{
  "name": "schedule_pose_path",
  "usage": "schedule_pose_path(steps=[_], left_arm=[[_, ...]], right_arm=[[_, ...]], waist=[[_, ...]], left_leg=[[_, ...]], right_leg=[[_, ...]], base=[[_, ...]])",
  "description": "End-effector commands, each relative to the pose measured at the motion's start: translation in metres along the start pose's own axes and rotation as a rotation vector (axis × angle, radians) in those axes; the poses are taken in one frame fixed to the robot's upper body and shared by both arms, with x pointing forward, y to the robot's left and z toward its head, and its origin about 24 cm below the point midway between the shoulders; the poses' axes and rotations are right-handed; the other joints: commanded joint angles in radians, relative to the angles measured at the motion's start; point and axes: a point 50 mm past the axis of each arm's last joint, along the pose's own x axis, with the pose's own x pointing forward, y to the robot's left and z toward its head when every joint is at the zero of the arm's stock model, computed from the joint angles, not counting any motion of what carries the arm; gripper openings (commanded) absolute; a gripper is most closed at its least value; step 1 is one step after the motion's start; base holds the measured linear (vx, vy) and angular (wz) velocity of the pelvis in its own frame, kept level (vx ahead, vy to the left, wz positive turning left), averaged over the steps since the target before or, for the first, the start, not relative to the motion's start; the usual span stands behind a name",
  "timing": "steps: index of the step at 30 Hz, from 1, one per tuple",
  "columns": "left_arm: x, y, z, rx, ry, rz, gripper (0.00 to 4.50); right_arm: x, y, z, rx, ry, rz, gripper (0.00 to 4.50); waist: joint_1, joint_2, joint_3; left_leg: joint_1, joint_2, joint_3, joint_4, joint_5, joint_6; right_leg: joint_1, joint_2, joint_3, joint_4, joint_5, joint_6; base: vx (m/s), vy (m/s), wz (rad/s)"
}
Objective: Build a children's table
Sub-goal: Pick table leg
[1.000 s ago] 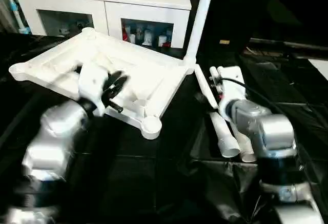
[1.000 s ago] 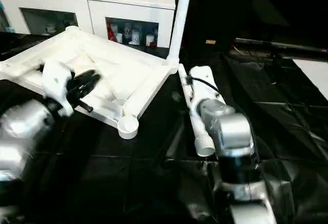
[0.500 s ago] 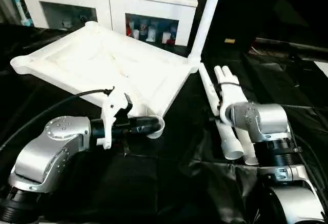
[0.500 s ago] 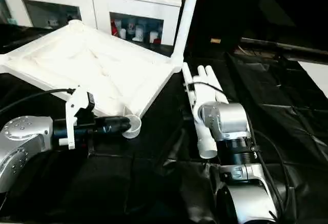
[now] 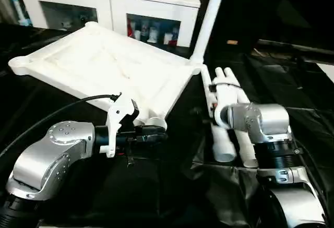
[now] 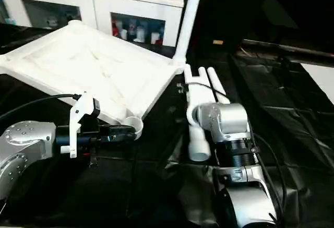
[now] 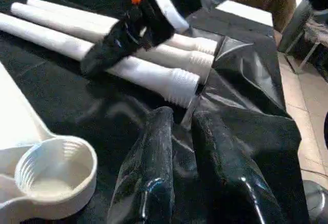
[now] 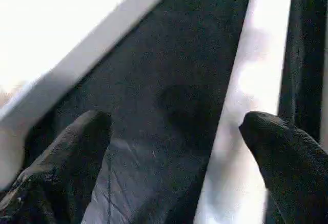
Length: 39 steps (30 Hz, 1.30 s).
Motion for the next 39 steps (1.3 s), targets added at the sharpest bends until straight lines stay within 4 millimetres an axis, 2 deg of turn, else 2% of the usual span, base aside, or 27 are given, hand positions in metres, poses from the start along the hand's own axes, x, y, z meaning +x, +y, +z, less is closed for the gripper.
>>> schedule_pose_path(steps=[1, 2, 3, 5, 6, 7, 9, 12, 13, 17, 22, 28, 30, 31, 39], left_arm=[[0.000, -0.003, 0.007, 0.028, -0.009, -0.010, 0.84], [0.000, -0.003, 0.007, 0.028, -0.009, -0.010, 0.84], [0.000, -0.003, 0.007, 0.031, -0.006, -0.011, 0.84], [0.000, -0.002, 0.007, 0.035, -0.003, -0.014, 0.84], [0.000, -0.001, 0.007, 0.038, 0.001, -0.013, 0.84], [0.000, -0.001, 0.007, 0.040, 0.004, -0.013, 0.84], [0.000, 0.001, 0.006, 0.048, 0.021, -0.009, 0.84], [-0.001, 0.001, 0.007, 0.047, 0.020, -0.013, 0.84], [-0.001, 0.000, 0.007, 0.044, 0.020, -0.017, 0.84], [-0.001, -0.001, 0.005, 0.041, 0.029, -0.019, 0.84], [0.000, -0.001, 0.004, 0.043, 0.033, -0.025, 0.84], [0.000, 0.000, 0.005, 0.053, 0.035, -0.021, 0.84], [0.000, 0.001, 0.006, 0.057, 0.033, -0.019, 0.84], [0.001, 0.001, 0.006, 0.060, 0.032, -0.018, 0.84], [0.001, 0.003, 0.006, 0.048, 0.029, 0.013, 0.84]], right_arm=[[-0.009, -0.005, 0.015, 0.007, -0.073, -0.029, 4.45], [-0.009, -0.005, 0.015, 0.007, -0.073, -0.029, 4.45], [-0.010, -0.006, 0.017, 0.008, -0.083, -0.041, 4.45], [-0.010, -0.009, 0.016, 0.014, -0.075, -0.065, 4.45], [-0.008, -0.012, 0.012, 0.015, -0.051, -0.084, 4.45], [-0.006, -0.013, 0.007, 0.016, -0.030, -0.096, 4.45], [0.003, -0.015, -0.013, 0.023, 0.054, -0.113, 4.45], [0.007, -0.016, -0.021, 0.033, 0.079, -0.123, 4.45], [0.009, -0.020, -0.027, 0.030, 0.092, -0.154, 4.45], [0.013, -0.026, -0.038, 0.043, 0.111, -0.189, 4.45], [0.016, -0.027, -0.043, 0.050, 0.128, -0.187, 4.45], [0.017, -0.027, -0.042, 0.069, 0.117, -0.182, 4.45], [0.017, -0.028, -0.041, 0.073, 0.116, -0.182, 4.18], [0.017, -0.029, -0.041, 0.079, 0.116, -0.181, 4.18], [0.020, -0.031, -0.045, 0.131, 0.128, -0.166, 3.50]], waist=[[0.002, 0.021, -0.056], [0.003, 0.021, -0.057], [0.005, 0.026, -0.056], [0.005, 0.026, -0.056], [0.006, 0.024, -0.056], [0.007, 0.028, -0.057], [0.009, 0.029, -0.057], [0.010, 0.027, -0.058], [0.011, 0.031, -0.057], [0.010, 0.031, -0.056], [0.010, 0.032, -0.057], [0.010, 0.034, -0.057], [0.009, 0.032, -0.056], [0.010, 0.030, -0.056], [0.010, 0.029, -0.057]], left_leg=[[0.027, 0.063, -0.024, -0.079, -0.116, -0.095], [0.028, 0.063, -0.024, -0.079, -0.119, -0.097], [0.028, 0.063, -0.024, -0.079, -0.121, -0.100], [0.029, 0.063, -0.025, -0.081, -0.128, -0.106], [0.029, 0.062, -0.024, -0.080, -0.132, -0.108], [0.028, 0.061, -0.025, -0.081, -0.133, -0.113], [0.028, 0.062, -0.025, -0.081, -0.135, -0.116], [0.026, 0.062, -0.026, -0.081, -0.135, -0.118], [0.026, 0.062, -0.027, -0.081, -0.136, -0.120], [0.028, 0.062, -0.026, -0.082, -0.160, -0.121], [0.026, 0.062, -0.026, -0.080, -0.134, -0.111], [0.027, 0.063, -0.026, -0.081, -0.139, -0.111], [0.027, 0.063, -0.026, -0.081, -0.141, -0.110], [0.027, 0.062, -0.025, -0.081, -0.144, -0.110], [0.026, 0.063, -0.025, -0.080, -0.130, -0.104]], right_leg=[[0.019, -0.115, 0.061, -0.081, 0.007, -0.089], [0.019, -0.115, 0.061, -0.081, 0.006, -0.088], [0.018, -0.115, 0.061, -0.080, 0.005, -0.086], [0.017, -0.114, 0.061, -0.081, 0.004, -0.083], [0.017, -0.114, 0.061, -0.081, 0.002, -0.083], [0.018, -0.114, 0.061, -0.081, 0.004, -0.082], [0.018, -0.115, 0.061, -0.081, 0.008, -0.081], [0.021, -0.116, 0.061, -0.080, 0.025, -0.086], [0.020, -0.117, 0.060, -0.079, 0.015, -0.088], [0.019, -0.118, 0.062, -0.085, -0.028, -0.088], [0.021, -0.115, 0.061, -0.080, 0.029, -0.096], [0.021, -0.116, 0.061, -0.079, 0.028, -0.098], [0.021, -0.116, 0.061, -0.080, 0.023, -0.099], [0.021, -0.116, 0.062, -0.081, 0.016, -0.098], [0.021, -0.116, 0.061, -0.080, 0.021, -0.098]], base=[[0.000, 0.000, 0.00], [0.000, 0.000, 0.00], [0.000, 0.000, 0.00], [0.000, 0.000, 0.00], [0.000, 0.000, 0.00], [0.000, 0.000, 0.00], [0.000, 0.000, 0.00], [0.000, 0.000, 0.00], [0.000, 0.000, 0.00], [0.000, 0.000, 0.00], [0.000, 0.000, 0.00], [0.000, 0.000, 0.00], [0.000, 0.000, 0.00], [0.000, 0.000, 0.00], [0.000, 0.000, 0.00]])
